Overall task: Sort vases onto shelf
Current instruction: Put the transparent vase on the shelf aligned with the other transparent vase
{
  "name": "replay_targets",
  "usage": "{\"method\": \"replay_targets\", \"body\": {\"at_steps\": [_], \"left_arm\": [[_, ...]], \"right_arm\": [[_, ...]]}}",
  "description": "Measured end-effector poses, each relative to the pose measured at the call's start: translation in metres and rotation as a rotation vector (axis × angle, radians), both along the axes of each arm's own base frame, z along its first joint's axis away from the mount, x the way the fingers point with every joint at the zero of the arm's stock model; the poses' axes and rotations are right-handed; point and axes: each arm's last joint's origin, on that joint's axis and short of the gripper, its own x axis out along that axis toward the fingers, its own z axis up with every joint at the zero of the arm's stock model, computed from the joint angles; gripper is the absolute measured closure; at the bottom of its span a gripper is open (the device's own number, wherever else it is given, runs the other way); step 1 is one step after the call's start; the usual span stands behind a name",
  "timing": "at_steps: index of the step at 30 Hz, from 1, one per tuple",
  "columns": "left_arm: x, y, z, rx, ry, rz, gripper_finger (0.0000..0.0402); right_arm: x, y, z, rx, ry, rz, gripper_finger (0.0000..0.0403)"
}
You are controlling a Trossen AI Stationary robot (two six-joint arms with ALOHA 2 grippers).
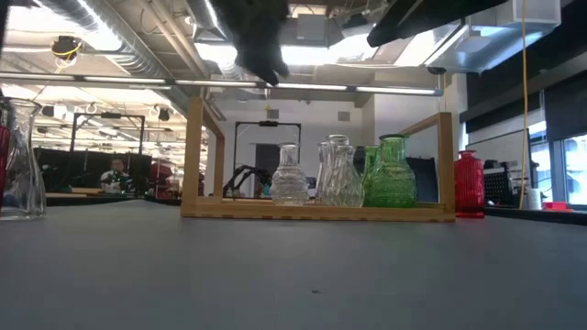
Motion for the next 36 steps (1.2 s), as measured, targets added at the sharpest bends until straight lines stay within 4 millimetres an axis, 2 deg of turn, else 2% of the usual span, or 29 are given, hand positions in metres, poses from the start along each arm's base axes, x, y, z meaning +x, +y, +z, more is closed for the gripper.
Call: {"method": "replay_targets", "body": {"at_steps": [4,9,16,20,25,28,32,36], "left_arm": [[-0.03,-0.045,-0.01,-0.006,-0.111,-0.059,0.0107],[-0.066,-0.098,-0.029,-0.051,-0.338,-0.17,0.0107],[-0.097,-0.144,-0.034,-0.054,-0.623,-0.332,0.0107],[-0.101,-0.157,-0.035,-0.072,-0.677,-0.391,0.0107],[-0.099,-0.172,-0.041,-0.095,-0.682,-0.448,0.0107],[-0.095,-0.182,-0.046,-0.104,-0.678,-0.468,0.0107],[-0.088,-0.198,-0.055,-0.105,-0.677,-0.484,0.0107],[-0.086,-0.207,-0.057,-0.102,-0.692,-0.502,0.0107]], "right_arm": [[-0.002,0.002,-0.001,0.002,0.015,0.014,0.0182],[-0.003,0.004,0.0,0.014,0.014,0.01,0.0182],[-0.005,0.001,0.008,0.057,-0.036,-0.063,0.0182],[-0.001,0.003,0.013,0.099,-0.088,-0.05,0.0182],[0.003,0.009,0.018,0.31,-0.109,-0.029,0.0182],[0.003,0.011,0.023,0.365,-0.085,-0.034,0.0182],[-0.008,0.025,0.036,0.373,-0.025,-0.078,0.0182],[-0.027,0.045,0.055,0.422,0.047,-0.143,0.0182]]}}
